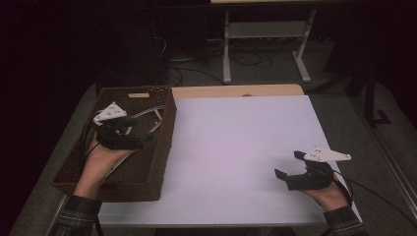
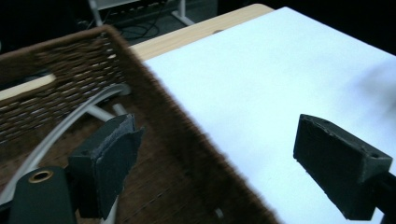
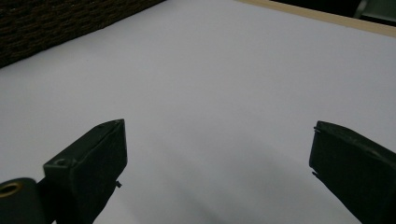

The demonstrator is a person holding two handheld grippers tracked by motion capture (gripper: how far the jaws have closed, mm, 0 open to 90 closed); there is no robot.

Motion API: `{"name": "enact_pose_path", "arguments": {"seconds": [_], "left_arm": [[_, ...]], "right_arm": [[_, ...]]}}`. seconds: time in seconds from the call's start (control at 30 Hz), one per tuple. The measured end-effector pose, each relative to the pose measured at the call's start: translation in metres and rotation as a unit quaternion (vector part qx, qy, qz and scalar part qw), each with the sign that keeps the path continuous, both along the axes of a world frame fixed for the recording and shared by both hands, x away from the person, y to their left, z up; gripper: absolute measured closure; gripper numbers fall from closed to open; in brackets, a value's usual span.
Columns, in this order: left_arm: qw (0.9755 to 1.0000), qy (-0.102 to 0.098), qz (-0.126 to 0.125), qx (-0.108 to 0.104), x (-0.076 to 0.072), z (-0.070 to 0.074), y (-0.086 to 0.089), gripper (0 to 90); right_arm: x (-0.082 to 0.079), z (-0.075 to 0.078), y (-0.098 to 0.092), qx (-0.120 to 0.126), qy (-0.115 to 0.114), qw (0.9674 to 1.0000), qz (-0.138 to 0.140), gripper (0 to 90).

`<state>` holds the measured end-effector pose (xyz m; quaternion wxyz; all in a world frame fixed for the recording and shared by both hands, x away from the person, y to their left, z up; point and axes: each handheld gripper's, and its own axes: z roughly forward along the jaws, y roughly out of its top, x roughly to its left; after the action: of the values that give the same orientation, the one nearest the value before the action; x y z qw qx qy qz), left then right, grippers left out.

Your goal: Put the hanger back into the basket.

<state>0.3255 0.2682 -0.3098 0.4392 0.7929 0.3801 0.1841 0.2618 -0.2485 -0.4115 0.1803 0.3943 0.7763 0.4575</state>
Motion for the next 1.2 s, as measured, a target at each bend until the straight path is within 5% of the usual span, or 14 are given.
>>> {"name": "enact_pose_path", "arguments": {"seconds": [0.57,0.8,1.2], "left_arm": [[0.9971,0.001,-0.072,-0.024,-0.008,-0.023,-0.094,13.4],[0.9945,0.007,-0.098,-0.034,-0.016,-0.044,-0.127,13.4],[0.9926,-0.009,-0.118,-0.028,-0.026,-0.09,-0.147,13.1]], "right_arm": [[-0.001,0.0,0.001,0.002,0.001,1.0,0.004,3.6],[-0.002,-0.001,0.006,0.001,0.005,0.9999,0.011,3.5],[0.0,-0.006,0.023,0.011,0.014,0.9992,0.035,2.7]]}}
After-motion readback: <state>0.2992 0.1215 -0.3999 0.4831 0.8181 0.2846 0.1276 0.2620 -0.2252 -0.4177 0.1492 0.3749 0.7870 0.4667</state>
